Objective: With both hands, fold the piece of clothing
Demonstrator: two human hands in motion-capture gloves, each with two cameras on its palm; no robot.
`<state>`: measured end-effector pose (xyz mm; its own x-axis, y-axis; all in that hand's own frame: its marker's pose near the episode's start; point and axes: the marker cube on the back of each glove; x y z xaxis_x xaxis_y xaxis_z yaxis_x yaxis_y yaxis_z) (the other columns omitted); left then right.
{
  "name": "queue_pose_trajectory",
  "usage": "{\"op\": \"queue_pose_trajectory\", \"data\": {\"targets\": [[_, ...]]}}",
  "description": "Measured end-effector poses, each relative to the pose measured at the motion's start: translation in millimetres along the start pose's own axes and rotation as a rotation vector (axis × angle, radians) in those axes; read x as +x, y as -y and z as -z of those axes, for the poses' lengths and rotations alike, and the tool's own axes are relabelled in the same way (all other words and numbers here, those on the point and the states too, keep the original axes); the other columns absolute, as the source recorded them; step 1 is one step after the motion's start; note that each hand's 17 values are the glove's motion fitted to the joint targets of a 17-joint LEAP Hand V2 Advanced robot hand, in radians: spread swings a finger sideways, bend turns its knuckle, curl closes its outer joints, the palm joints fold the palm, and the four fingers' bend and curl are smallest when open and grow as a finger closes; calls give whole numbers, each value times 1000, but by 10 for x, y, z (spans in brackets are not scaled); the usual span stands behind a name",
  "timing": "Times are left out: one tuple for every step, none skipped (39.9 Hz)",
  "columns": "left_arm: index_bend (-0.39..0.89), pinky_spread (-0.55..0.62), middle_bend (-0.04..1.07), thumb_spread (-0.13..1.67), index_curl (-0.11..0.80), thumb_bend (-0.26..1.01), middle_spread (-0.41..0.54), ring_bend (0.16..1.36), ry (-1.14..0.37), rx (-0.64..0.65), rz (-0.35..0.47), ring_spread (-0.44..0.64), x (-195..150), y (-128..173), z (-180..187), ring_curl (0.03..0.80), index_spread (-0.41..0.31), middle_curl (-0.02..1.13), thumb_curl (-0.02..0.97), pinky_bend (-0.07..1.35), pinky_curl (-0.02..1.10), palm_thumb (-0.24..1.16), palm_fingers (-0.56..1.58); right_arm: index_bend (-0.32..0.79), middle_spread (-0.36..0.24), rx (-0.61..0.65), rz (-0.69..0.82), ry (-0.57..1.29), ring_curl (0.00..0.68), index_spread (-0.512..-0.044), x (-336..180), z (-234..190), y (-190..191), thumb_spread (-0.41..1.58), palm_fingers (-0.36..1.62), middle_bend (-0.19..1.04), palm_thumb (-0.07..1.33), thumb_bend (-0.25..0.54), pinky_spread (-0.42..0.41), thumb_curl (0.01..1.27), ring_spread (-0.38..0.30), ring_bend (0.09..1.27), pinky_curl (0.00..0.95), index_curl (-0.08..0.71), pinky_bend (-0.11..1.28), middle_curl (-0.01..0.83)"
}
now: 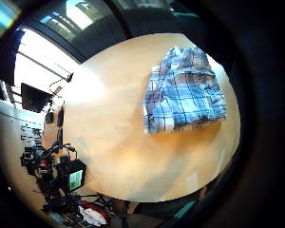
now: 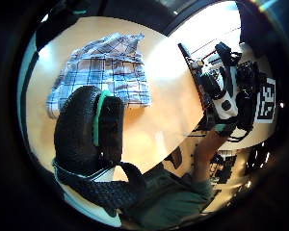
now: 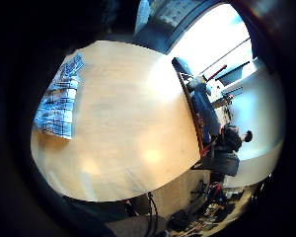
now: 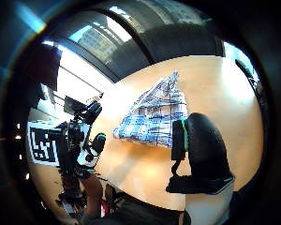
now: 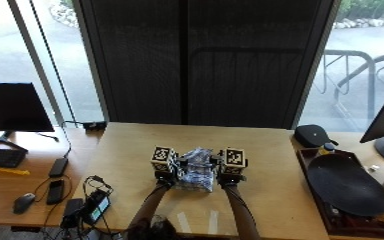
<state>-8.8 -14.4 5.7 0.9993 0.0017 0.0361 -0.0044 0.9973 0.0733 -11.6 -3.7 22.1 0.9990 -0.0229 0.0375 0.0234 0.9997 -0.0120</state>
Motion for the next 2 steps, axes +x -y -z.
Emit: {"op": "queue_pose_trajectory", "data": {"targets": [[164, 377, 188, 1287, 361, -12, -65, 367, -28, -44, -1, 191, 41, -61, -22, 284, -146, 370, 260, 197, 256, 230, 514, 174, 11, -8, -2, -5, 255, -343, 4, 8, -14, 1273, 287, 159, 619, 125, 297, 361, 145, 244, 332, 342, 564, 239], [164, 377, 188, 1287, 362, -13, -65, 367, -39, -63, -1, 191, 59, -88, -29, 285, -146, 372, 261, 196, 257, 230, 513, 174, 11, -12, -3, -9, 257, -343, 7, 13, -23, 1274, 287, 159, 620, 120, 297, 363, 145, 244, 333, 343, 564, 240]]}}
